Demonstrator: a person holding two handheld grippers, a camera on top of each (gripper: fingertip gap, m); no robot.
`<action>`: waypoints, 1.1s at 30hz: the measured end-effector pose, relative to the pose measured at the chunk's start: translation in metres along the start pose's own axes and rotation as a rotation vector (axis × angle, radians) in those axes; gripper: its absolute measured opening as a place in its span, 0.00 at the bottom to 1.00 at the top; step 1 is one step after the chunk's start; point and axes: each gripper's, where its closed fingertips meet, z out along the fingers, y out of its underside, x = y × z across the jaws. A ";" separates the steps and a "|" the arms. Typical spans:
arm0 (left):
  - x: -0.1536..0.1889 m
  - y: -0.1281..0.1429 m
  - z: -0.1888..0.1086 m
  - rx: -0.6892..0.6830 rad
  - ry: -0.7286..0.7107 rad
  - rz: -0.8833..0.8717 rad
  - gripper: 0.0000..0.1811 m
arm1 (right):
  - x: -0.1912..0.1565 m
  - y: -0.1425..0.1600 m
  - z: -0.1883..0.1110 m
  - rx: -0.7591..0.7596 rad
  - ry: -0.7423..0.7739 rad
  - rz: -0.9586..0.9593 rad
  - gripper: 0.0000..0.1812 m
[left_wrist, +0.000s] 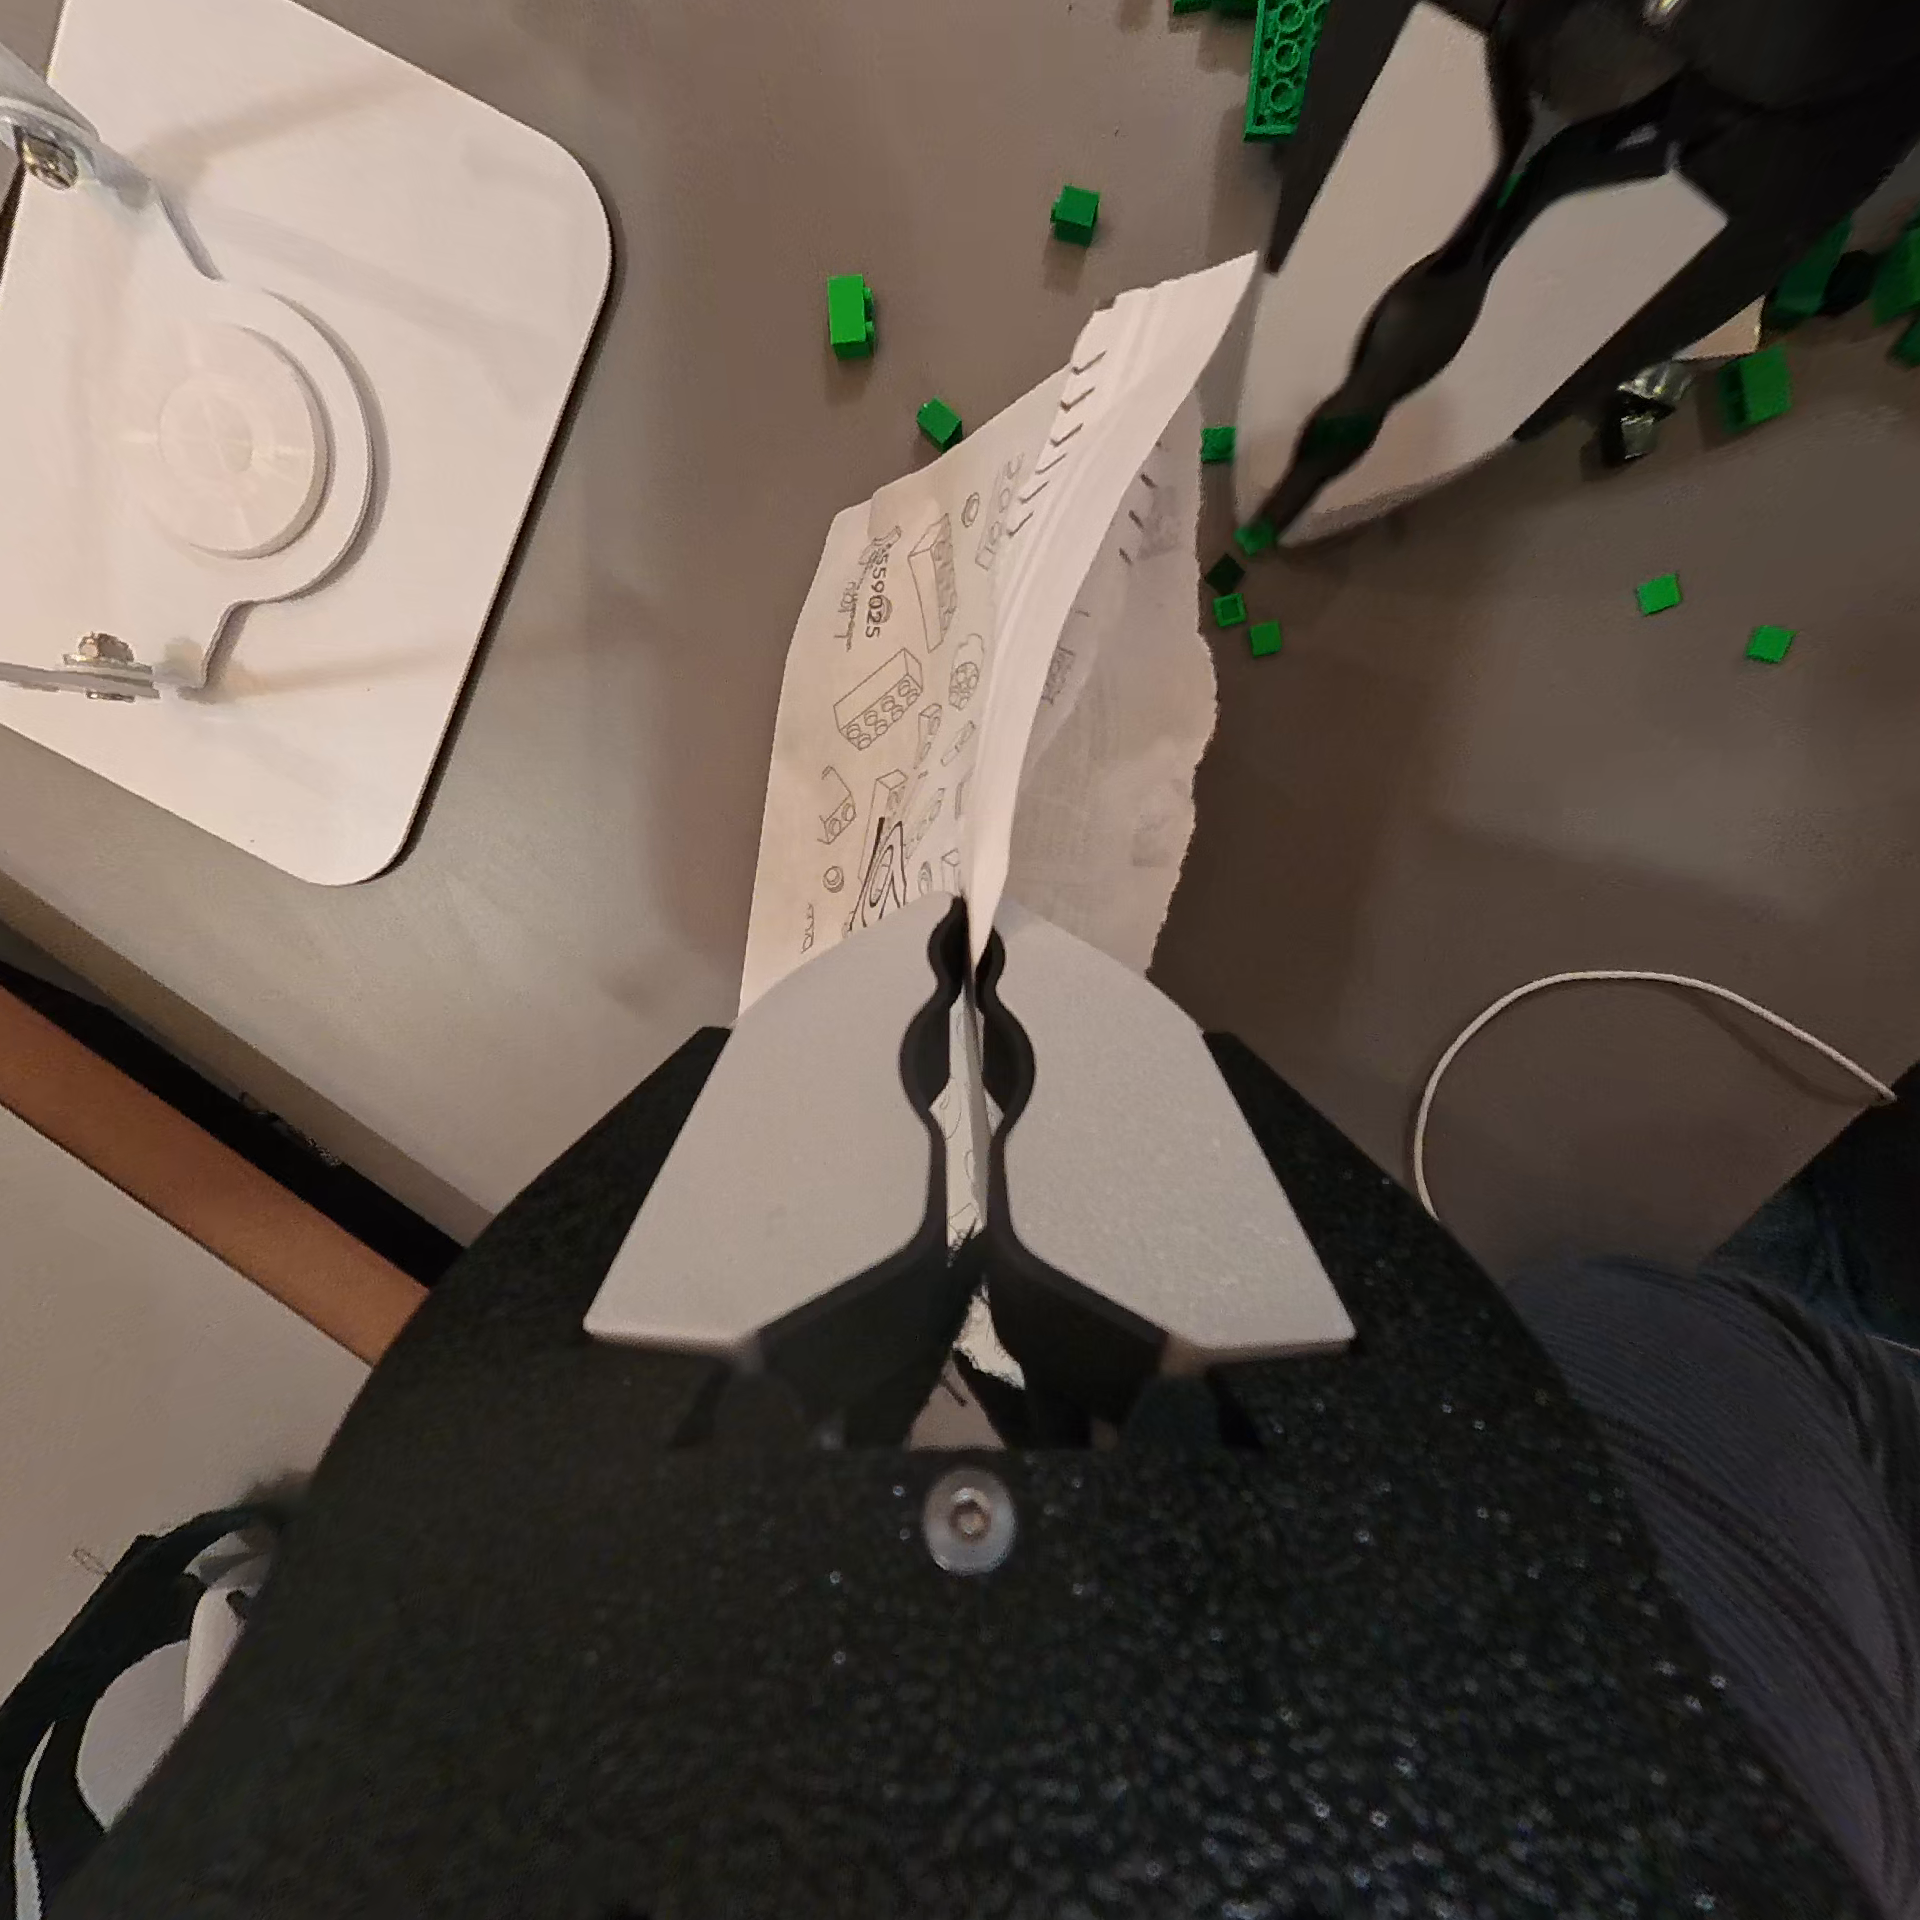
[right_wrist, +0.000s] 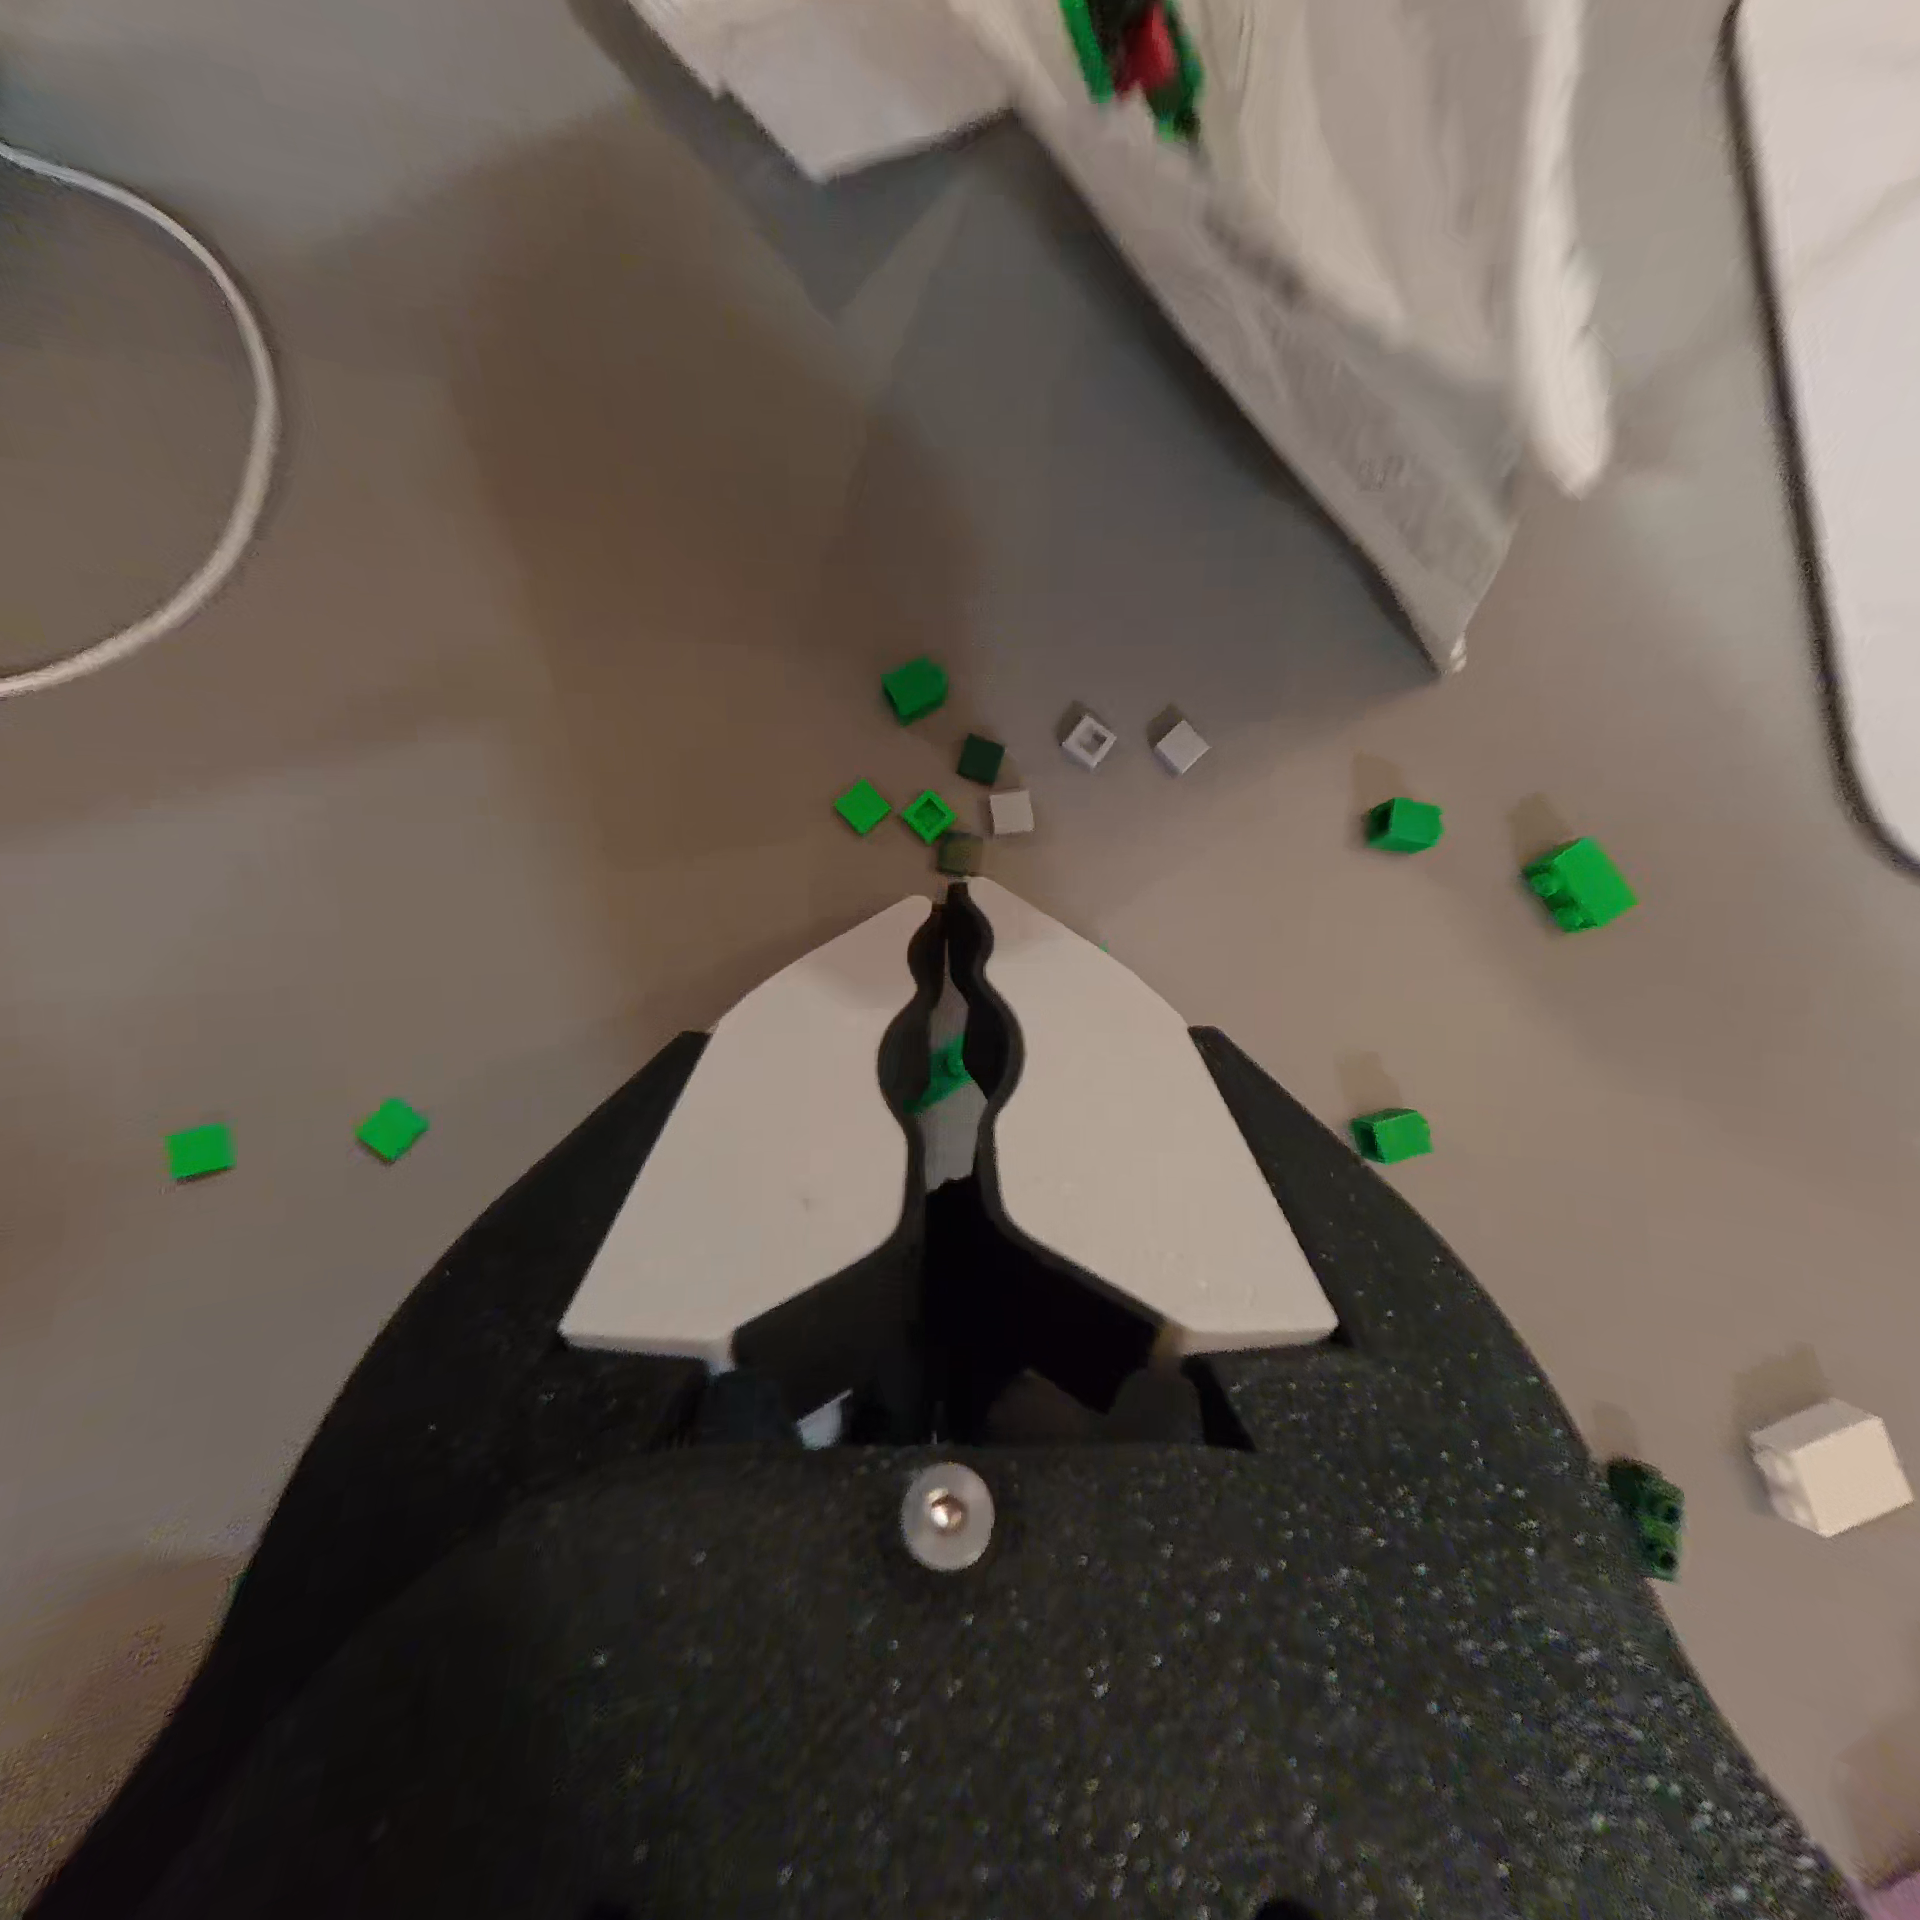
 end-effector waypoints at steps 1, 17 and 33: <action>0.000 0.000 0.000 0.000 0.002 0.001 0.00 | -0.001 -0.009 -0.007 0.035 0.005 -0.008 0.00; 0.003 -0.002 0.002 -0.006 0.008 0.012 0.00 | -0.009 -0.014 0.002 0.015 -0.014 -0.031 0.10; 0.005 -0.002 0.003 -0.007 0.020 0.015 0.00 | -0.010 -0.011 0.022 0.001 -0.035 0.036 0.16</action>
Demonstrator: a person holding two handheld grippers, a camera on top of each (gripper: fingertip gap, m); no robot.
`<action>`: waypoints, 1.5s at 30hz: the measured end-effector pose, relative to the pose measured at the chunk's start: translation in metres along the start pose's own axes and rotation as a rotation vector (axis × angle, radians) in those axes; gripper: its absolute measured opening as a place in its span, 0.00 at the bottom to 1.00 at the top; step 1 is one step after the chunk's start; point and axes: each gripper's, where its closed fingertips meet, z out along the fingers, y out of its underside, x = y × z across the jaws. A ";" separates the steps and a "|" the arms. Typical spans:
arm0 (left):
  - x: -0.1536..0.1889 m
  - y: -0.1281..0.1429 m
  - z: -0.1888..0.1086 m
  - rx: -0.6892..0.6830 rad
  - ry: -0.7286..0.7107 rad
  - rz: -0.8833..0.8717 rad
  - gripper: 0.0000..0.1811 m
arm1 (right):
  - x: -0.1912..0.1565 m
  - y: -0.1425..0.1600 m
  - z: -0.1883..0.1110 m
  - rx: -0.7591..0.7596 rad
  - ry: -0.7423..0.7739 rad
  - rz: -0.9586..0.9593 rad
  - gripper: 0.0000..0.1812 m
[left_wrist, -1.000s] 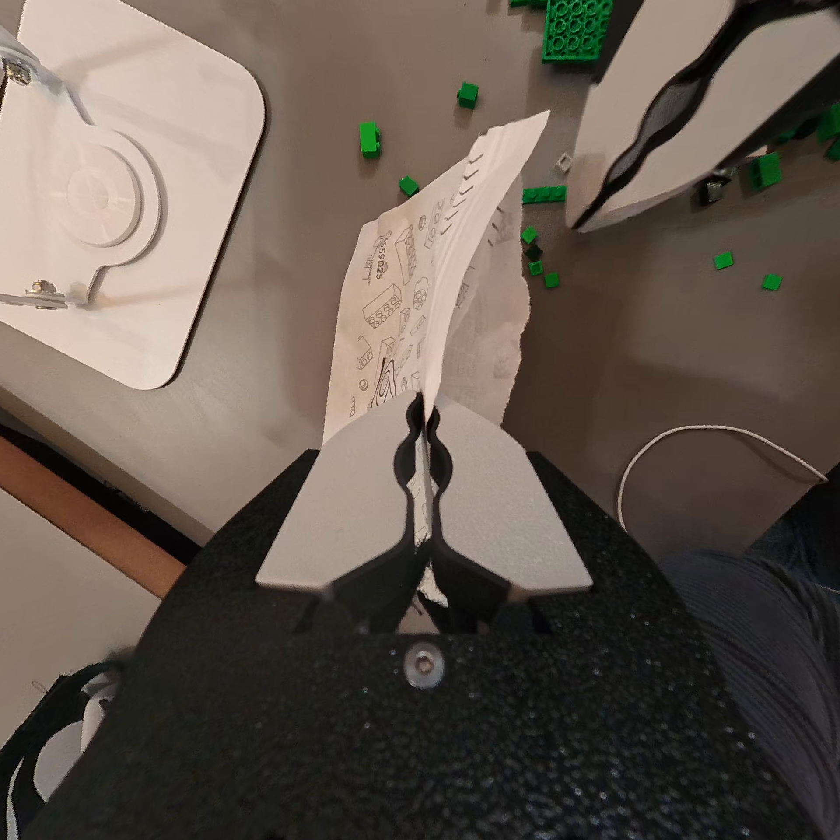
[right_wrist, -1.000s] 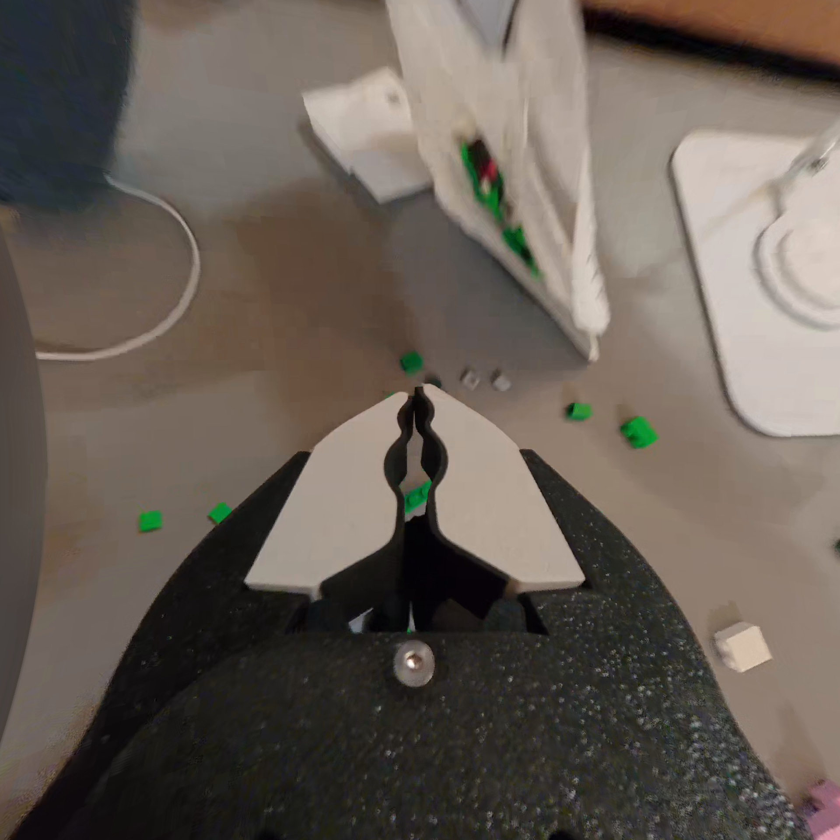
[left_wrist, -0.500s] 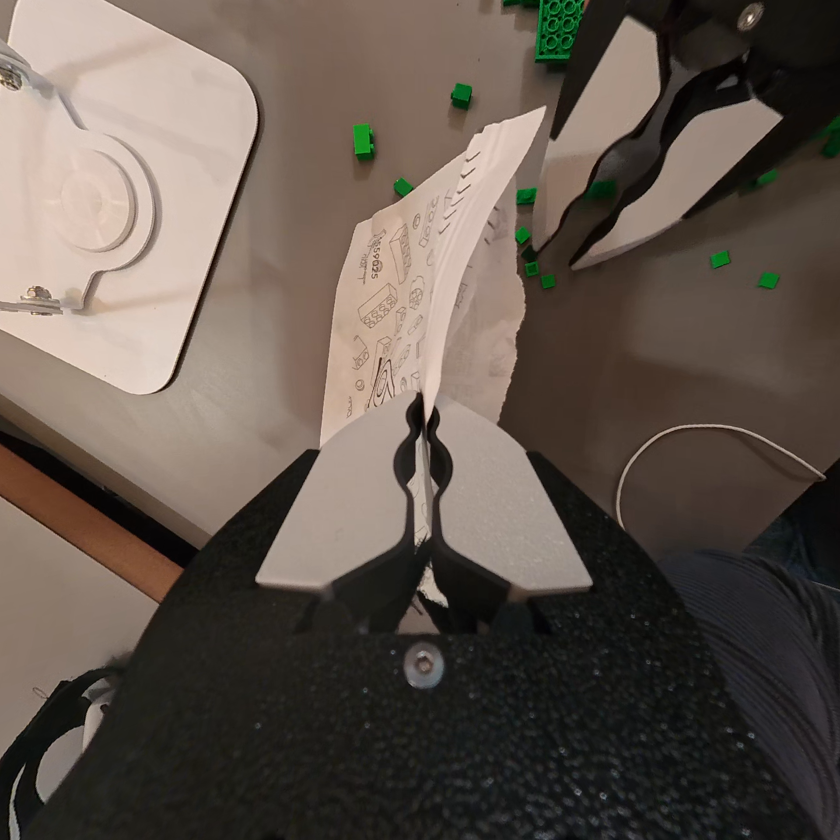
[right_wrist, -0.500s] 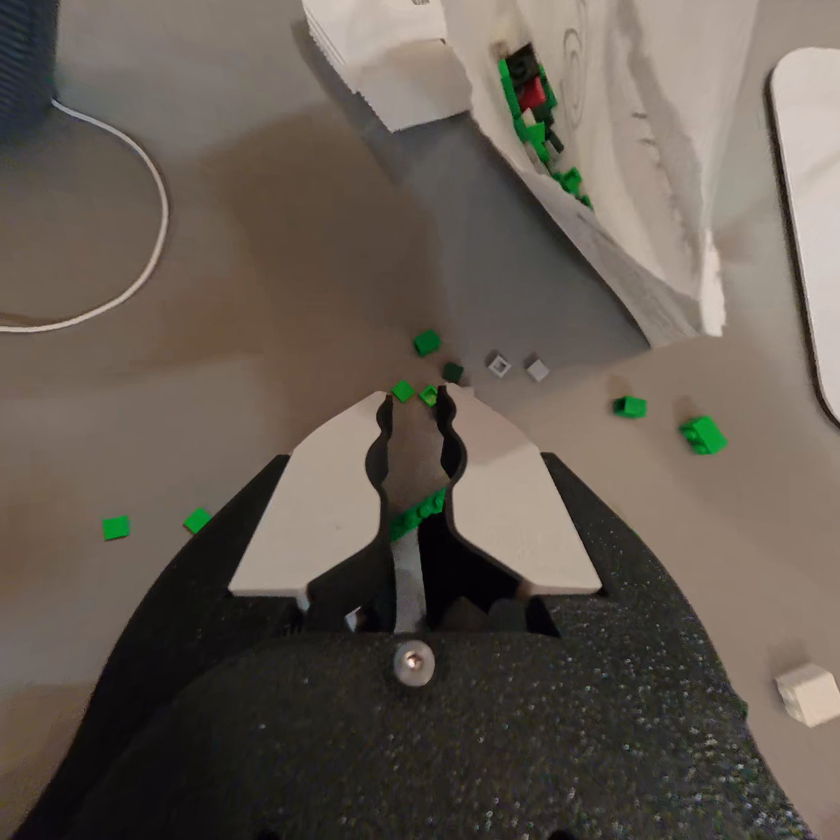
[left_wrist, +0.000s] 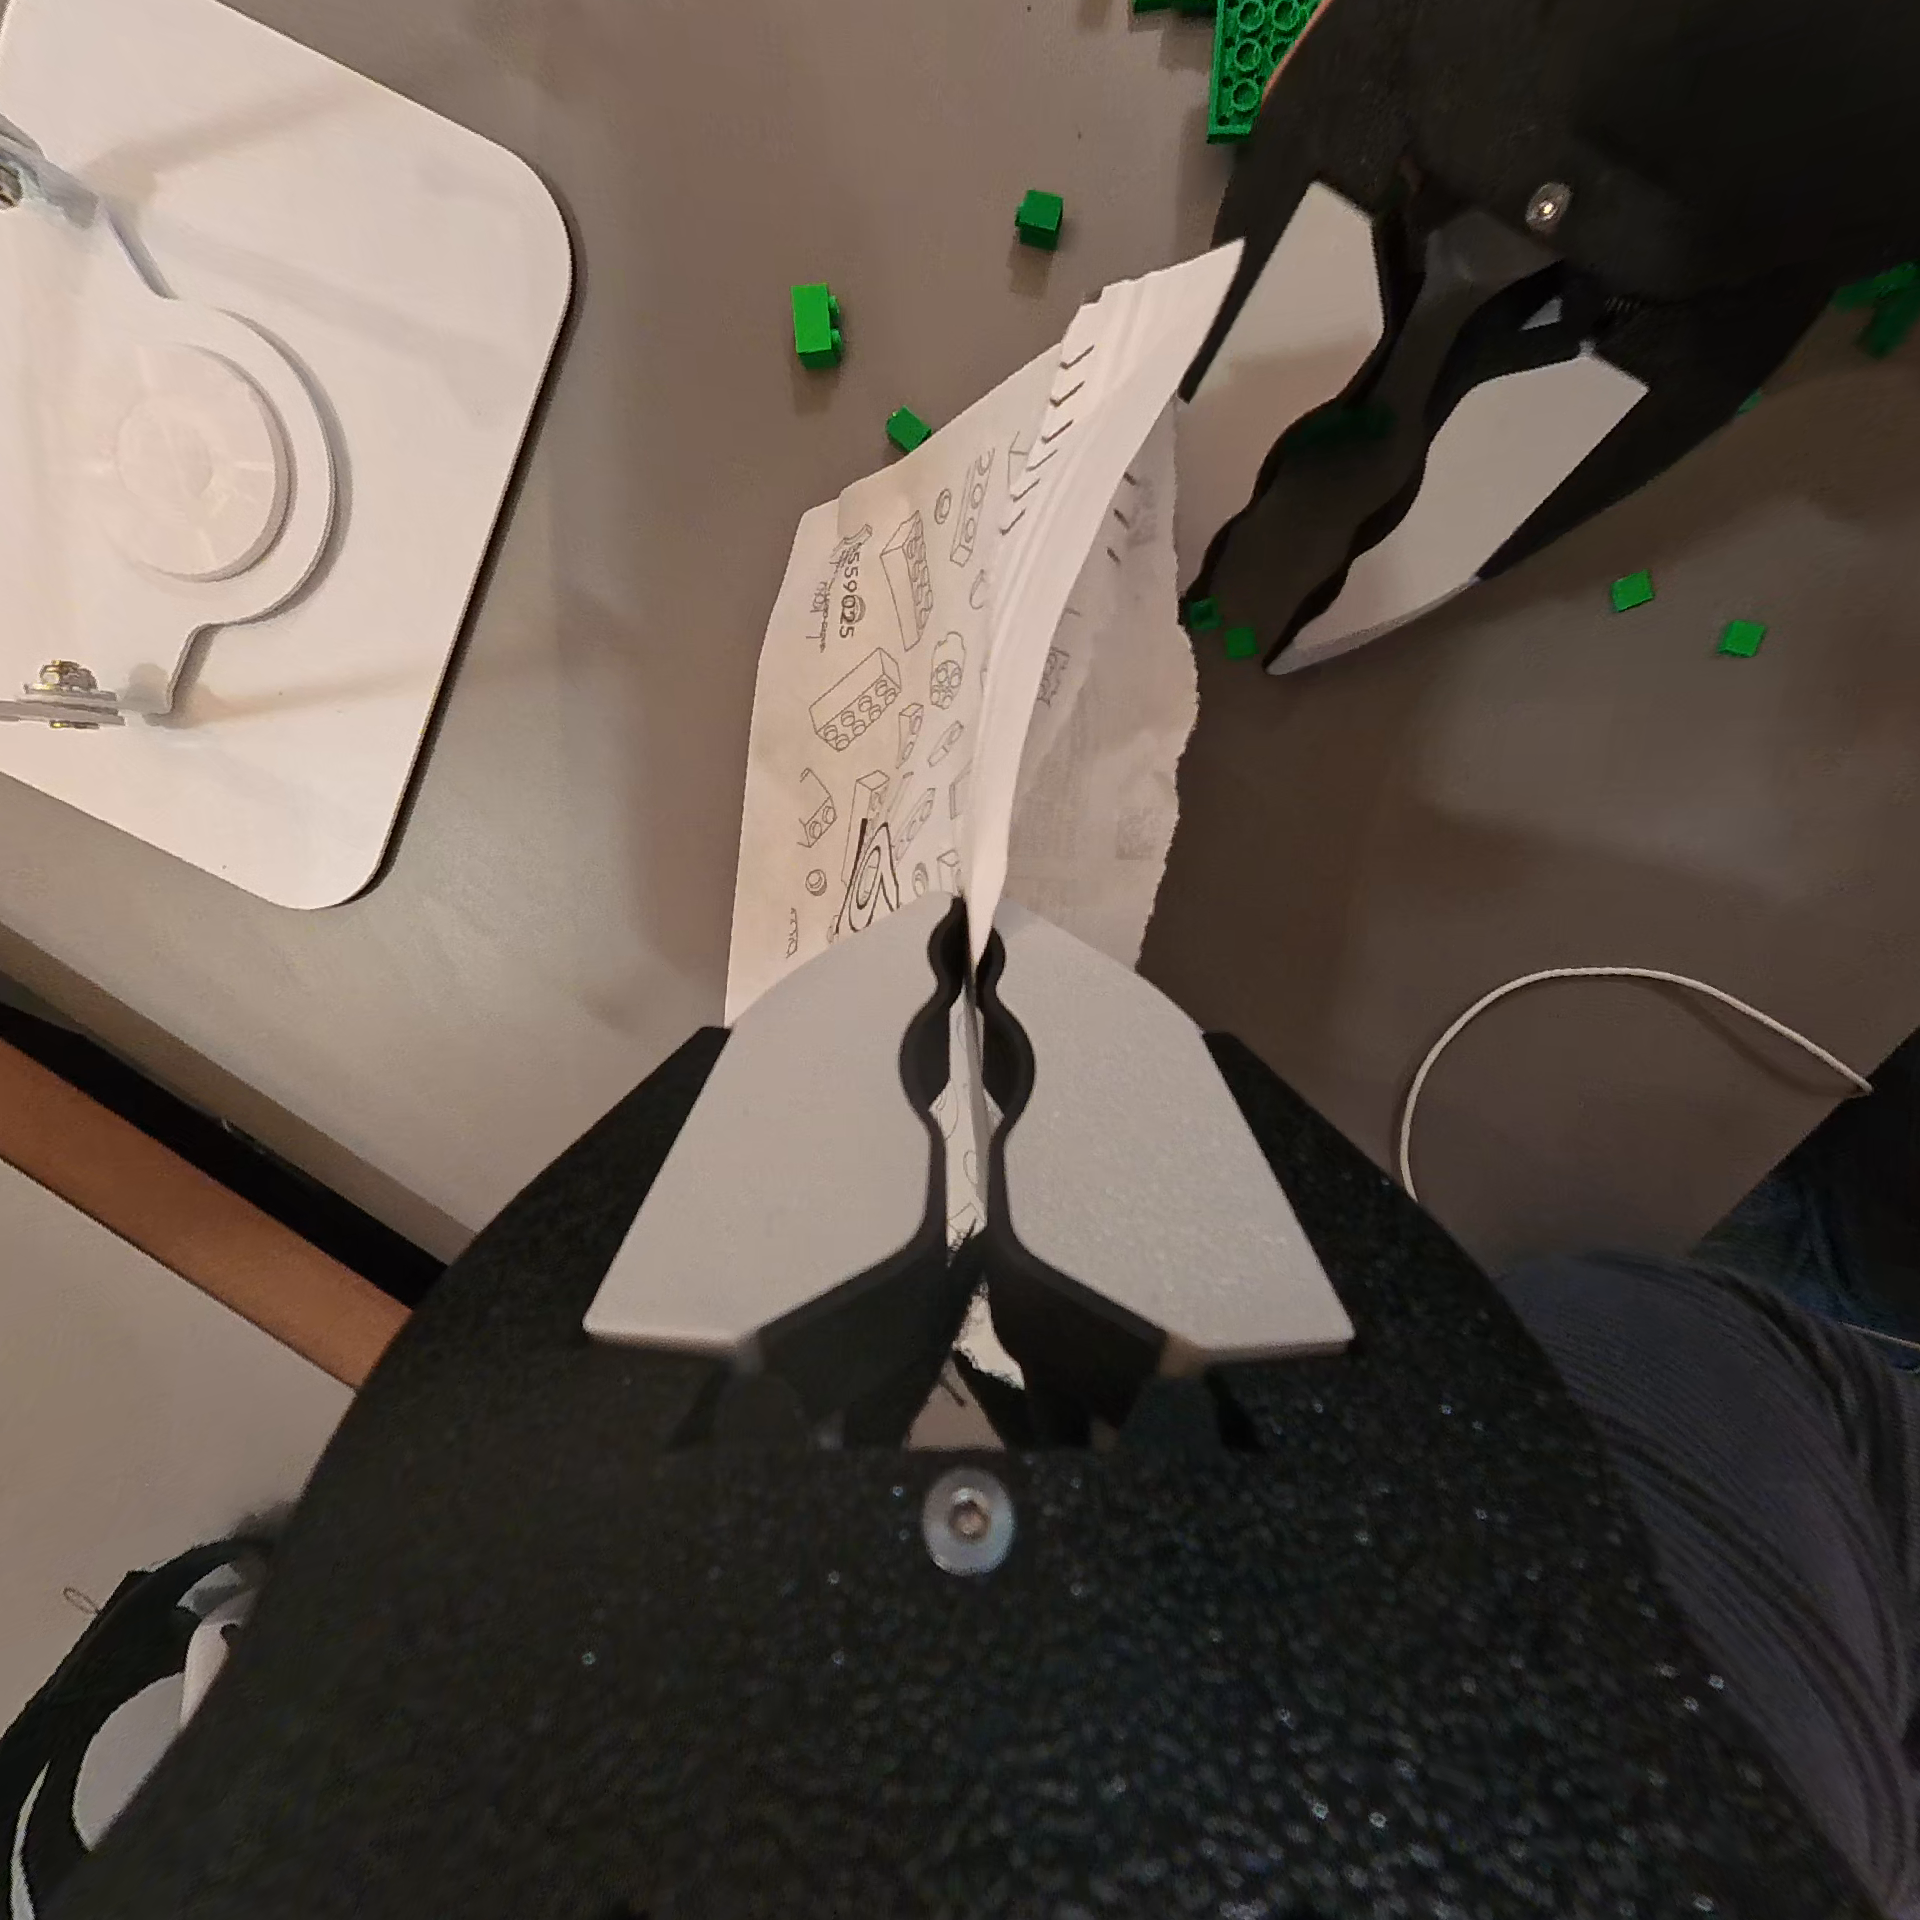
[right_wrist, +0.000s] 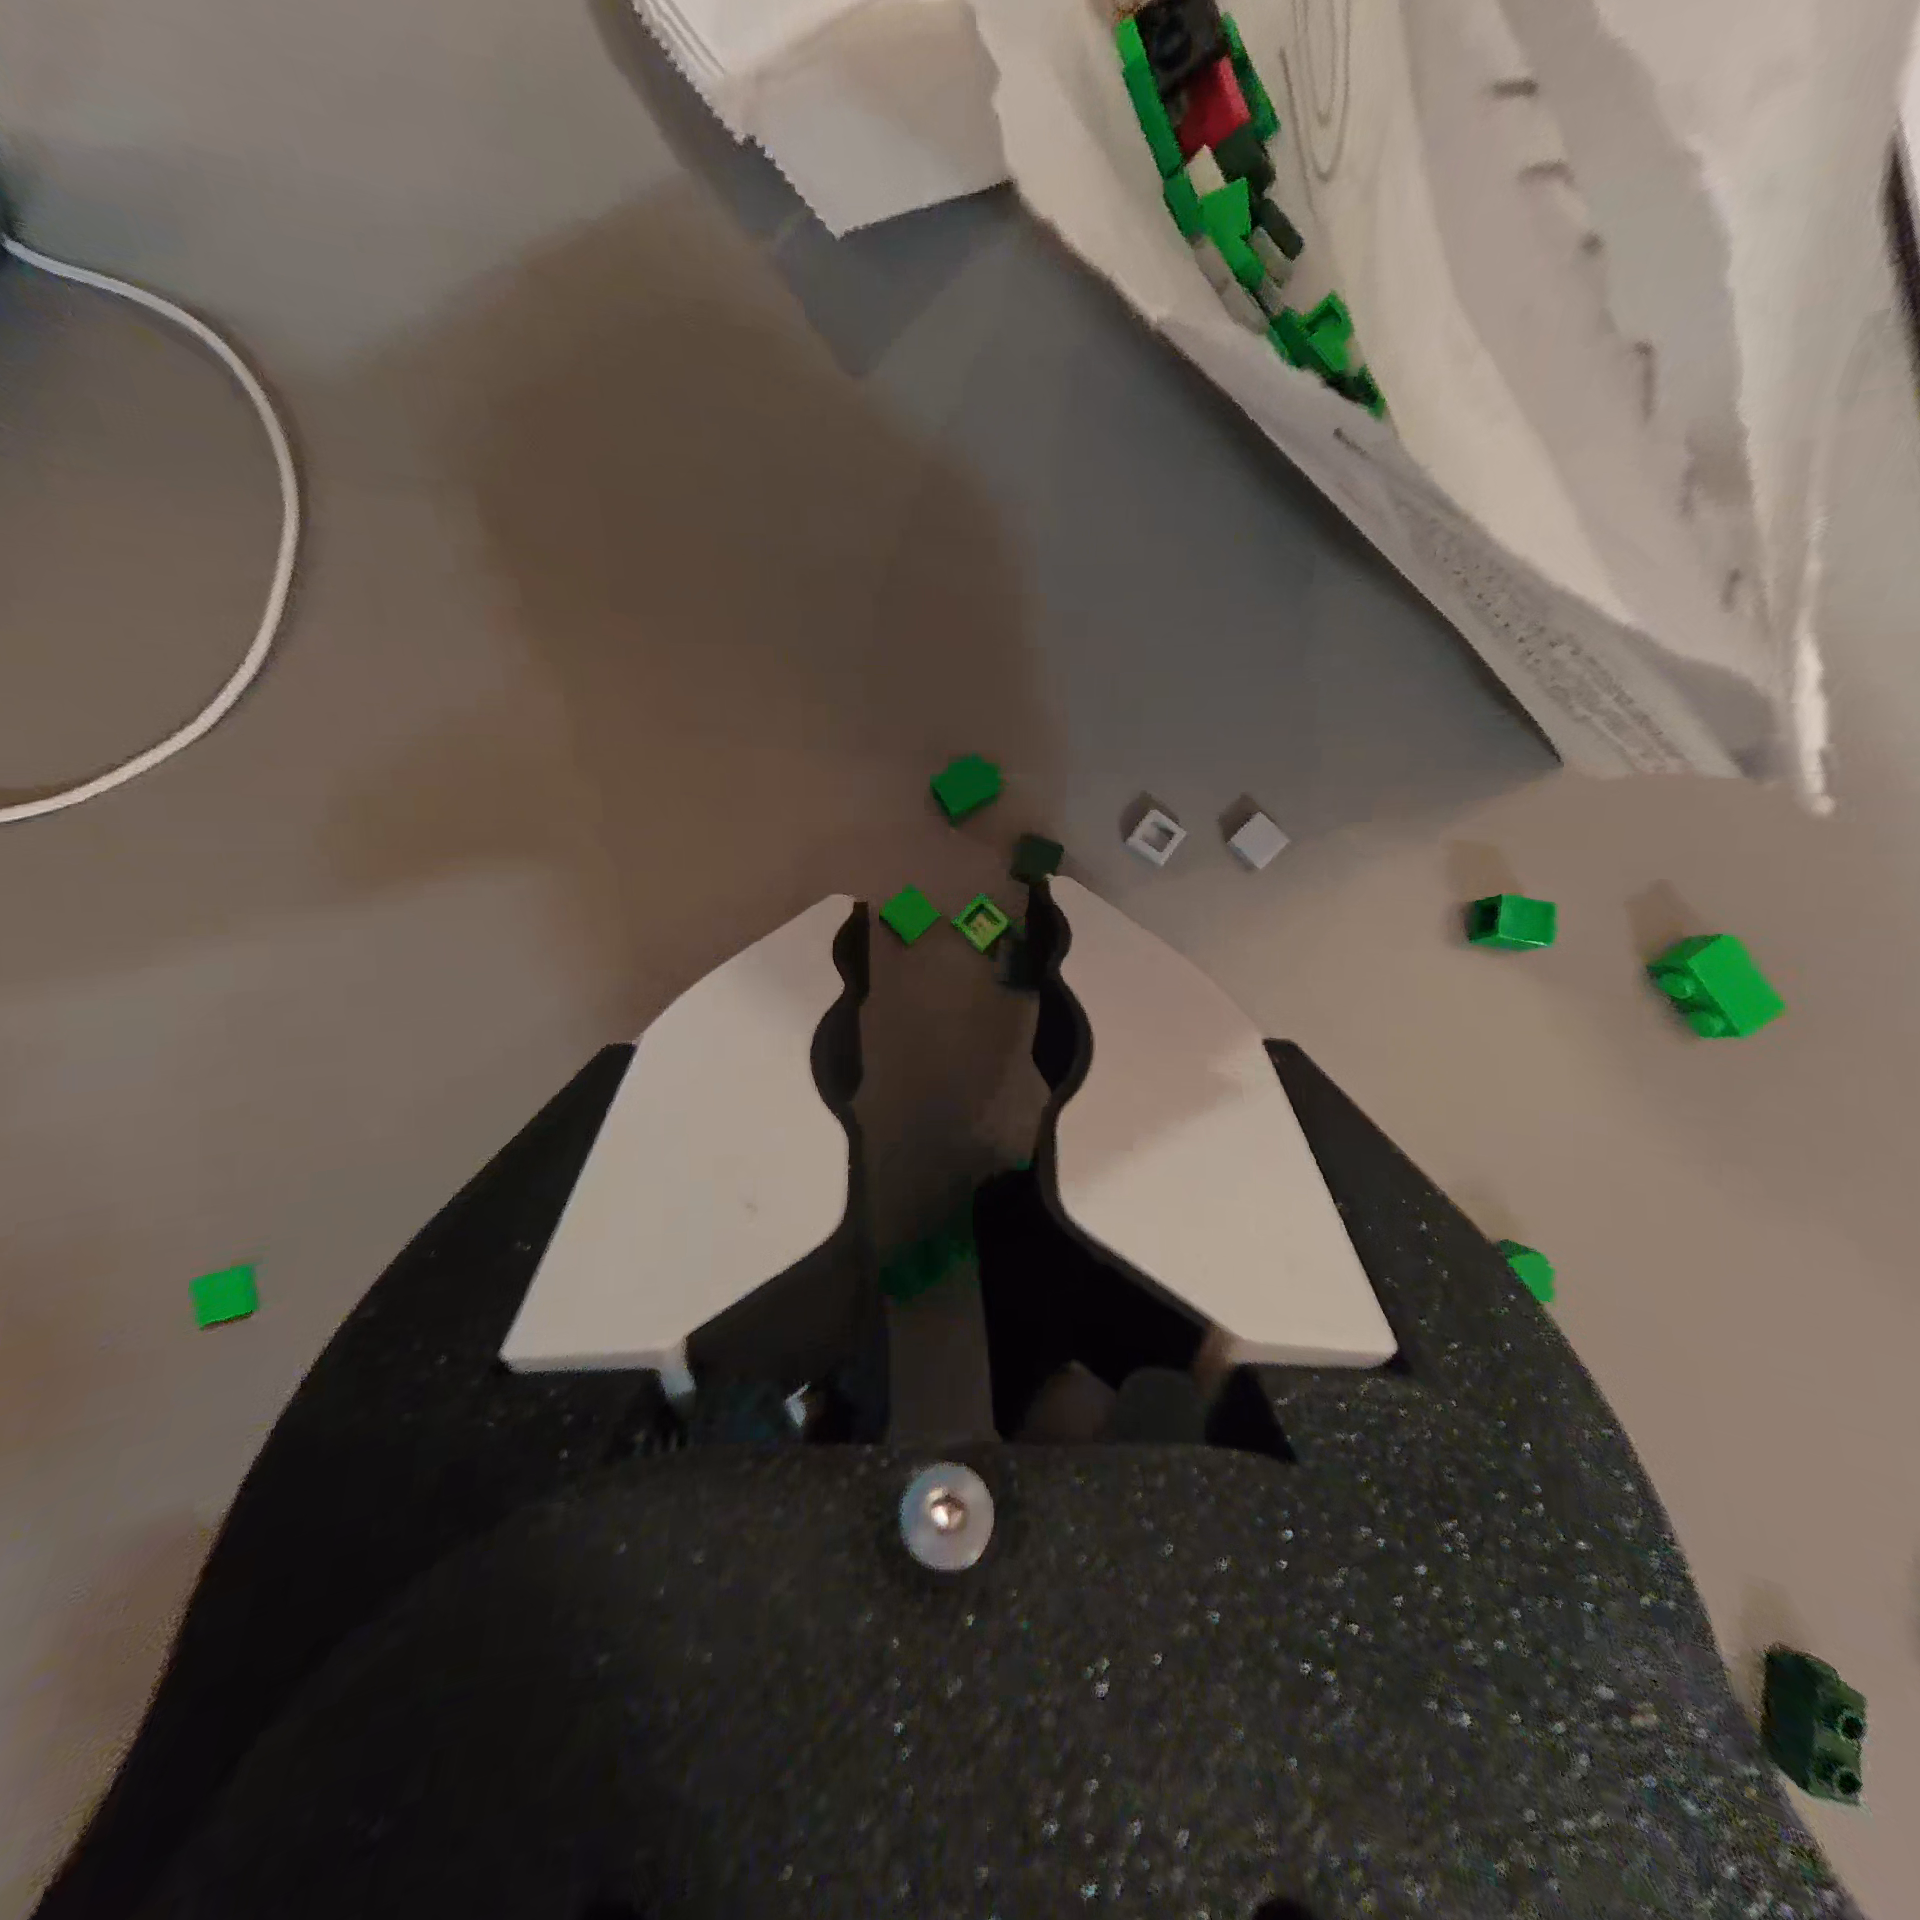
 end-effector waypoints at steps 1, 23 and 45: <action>0.000 0.000 0.000 0.001 0.001 -0.001 0.00 | 0.000 0.000 0.000 0.001 -0.003 0.008 0.16; 0.001 0.000 0.001 -0.005 0.006 0.000 0.00 | -0.002 0.001 -0.001 0.003 -0.023 0.008 0.05; 0.013 -0.012 0.005 -0.006 0.034 0.061 0.00 | 0.006 -0.098 -0.059 0.293 0.314 -0.174 0.08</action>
